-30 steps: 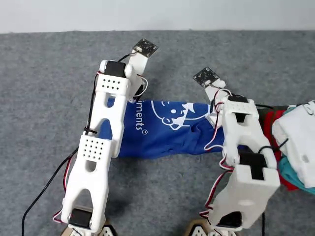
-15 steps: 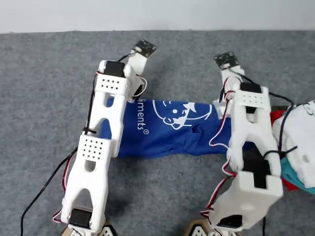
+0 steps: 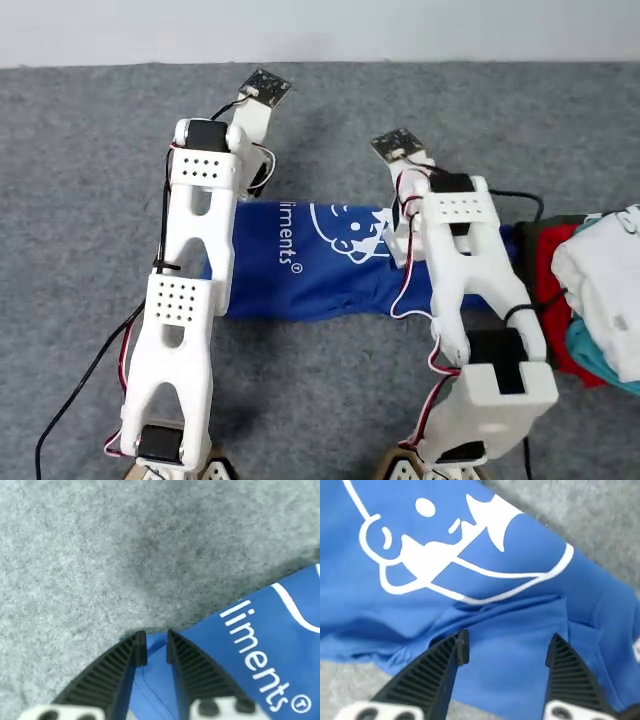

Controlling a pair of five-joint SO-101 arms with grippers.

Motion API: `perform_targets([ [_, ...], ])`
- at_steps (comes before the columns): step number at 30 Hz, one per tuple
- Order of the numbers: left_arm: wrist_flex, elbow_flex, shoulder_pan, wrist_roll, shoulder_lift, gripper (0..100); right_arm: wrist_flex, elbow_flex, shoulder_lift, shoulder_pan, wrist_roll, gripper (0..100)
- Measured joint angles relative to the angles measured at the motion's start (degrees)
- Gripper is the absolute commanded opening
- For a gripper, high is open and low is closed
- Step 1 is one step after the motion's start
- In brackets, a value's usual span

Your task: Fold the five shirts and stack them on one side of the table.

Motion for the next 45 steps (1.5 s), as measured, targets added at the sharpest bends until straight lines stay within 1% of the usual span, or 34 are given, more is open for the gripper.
perform_targets([
  [3,0.0,0.0,0.0,0.0,0.0,7,-2.99,0.7,2.11,0.09,-0.18,25.9],
  [7,0.0,0.0,0.0,0.0,0.0,7,-7.38,0.79,5.54,-1.49,-0.18,25.9],
  [12,0.0,0.0,0.0,0.0,0.0,7,-12.48,0.79,8.18,-3.96,-3.16,25.9],
  [18,0.0,0.0,0.0,0.0,0.0,7,-13.54,0.7,8.7,-4.22,-3.69,25.9],
  [20,0.0,0.0,-0.53,2.11,0.0,7,-10.99,0.09,7.38,-4.22,-3.69,25.9],
  [23,0.0,0.0,-3.16,8.88,0.0,8,-3.34,-2.29,3.87,-4.22,-3.69,25.9],
  [24,0.0,0.0,-4.48,10.73,0.0,10,-0.26,-3.34,2.11,-4.22,-3.69,25.9],
  [27,0.0,1.32,-8.44,13.19,0.0,17,8.18,-7.03,-2.81,-4.31,-3.69,25.9],
  [30,0.0,6.15,-10.29,15.74,0.0,19,14.07,-9.67,-7.3,-4.04,-3.69,25.9],
  [34,-0.26,13.54,-10.55,18.9,-0.97,20,16.35,-10.55,-11.25,-1.23,-3.69,25.9],
  [39,-0.26,17.93,-10.73,19.52,-3.52,20,16.62,-10.55,-12.4,2.46,-3.69,25.9],
  [45,-0.09,26.02,-10.73,19.87,-10.11,19,16.62,-10.55,-12.4,2.64,-2.81,25.9],
])
